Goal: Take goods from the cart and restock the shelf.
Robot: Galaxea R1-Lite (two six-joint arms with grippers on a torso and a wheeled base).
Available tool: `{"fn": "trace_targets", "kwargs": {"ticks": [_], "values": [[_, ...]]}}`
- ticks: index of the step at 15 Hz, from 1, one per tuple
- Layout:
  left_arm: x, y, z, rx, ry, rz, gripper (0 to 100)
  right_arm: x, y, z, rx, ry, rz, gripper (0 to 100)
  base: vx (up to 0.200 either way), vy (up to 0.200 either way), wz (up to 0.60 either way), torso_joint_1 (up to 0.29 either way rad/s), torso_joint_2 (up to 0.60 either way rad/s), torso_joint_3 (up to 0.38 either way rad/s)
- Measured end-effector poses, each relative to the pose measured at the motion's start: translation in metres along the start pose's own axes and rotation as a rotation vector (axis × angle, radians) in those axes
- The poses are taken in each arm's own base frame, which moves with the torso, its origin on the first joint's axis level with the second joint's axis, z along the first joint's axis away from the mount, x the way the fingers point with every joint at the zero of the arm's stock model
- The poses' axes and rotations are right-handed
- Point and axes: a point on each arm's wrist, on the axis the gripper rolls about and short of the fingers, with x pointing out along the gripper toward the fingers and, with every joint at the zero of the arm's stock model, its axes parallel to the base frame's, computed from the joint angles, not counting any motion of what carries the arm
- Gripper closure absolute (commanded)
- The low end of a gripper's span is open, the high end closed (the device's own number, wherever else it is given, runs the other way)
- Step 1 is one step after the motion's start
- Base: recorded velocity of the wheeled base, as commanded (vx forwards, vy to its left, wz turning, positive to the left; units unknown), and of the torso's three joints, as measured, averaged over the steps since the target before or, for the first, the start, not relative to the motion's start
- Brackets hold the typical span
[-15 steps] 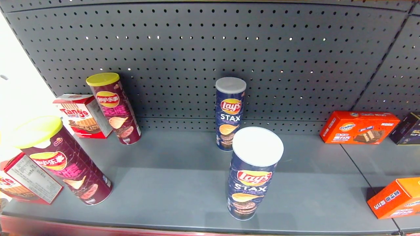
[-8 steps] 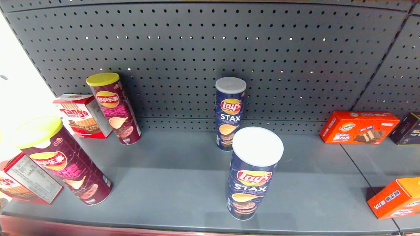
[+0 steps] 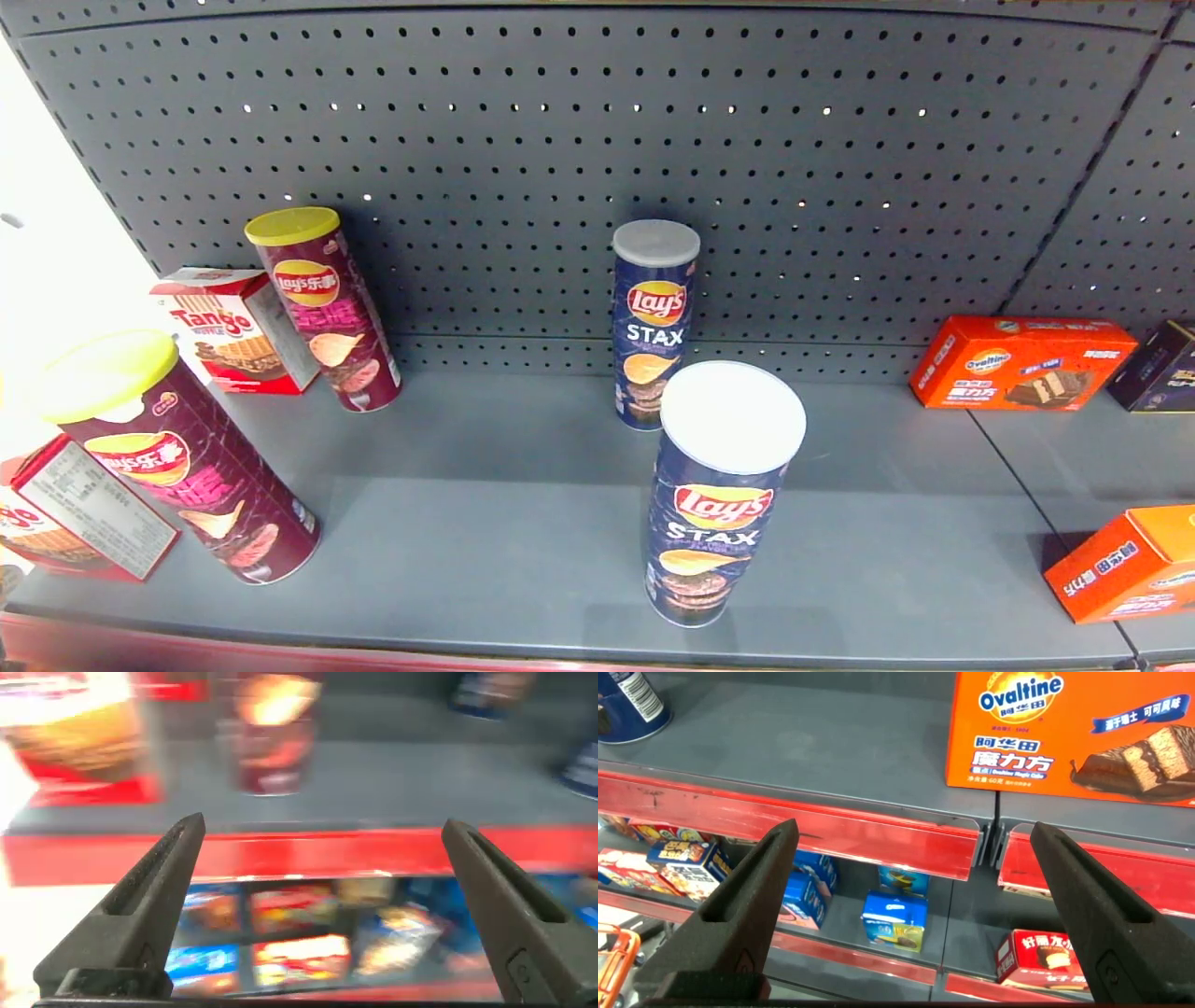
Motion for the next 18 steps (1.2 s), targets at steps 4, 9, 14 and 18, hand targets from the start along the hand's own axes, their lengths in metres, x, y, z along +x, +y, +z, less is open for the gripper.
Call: {"fn": "trace_targets", "kwargs": {"ticks": [4, 9, 14, 18], "values": [[-0.001, 0.0064, -0.0052, 0.046, 0.041, 0.274, 0, 0.0, 0.0, 0.0, -0.001, 0.0, -0.001, 0, 0.0, 0.0, 0.0, 0.0, 0.0, 0.0], [-0.0002, 0.0023, -0.0068, 0.114, 0.068, 0.077, 0, 0.0, 0.0, 0.0, -0.001, 0.0, 0.0, 0, 0.0, 0.0, 0.0, 0.0, 0.0, 0.0], [-0.0003, 0.0037, -0.0067, 0.117, 0.068, 0.133, 0, 0.0006, -0.0006, 0.0001, -0.011, 0.009, 0.024, 0, 0.0, 0.0, 0.0, 0.0, 0.0, 0.0], [-0.0003, 0.0037, -0.0066, 0.116, 0.068, 0.131, 0, 0.0002, -0.0019, 0.0035, -0.004, -0.006, -0.028, 0, 0.0, 0.0, 0.0, 0.0, 0.0, 0.0]]}}
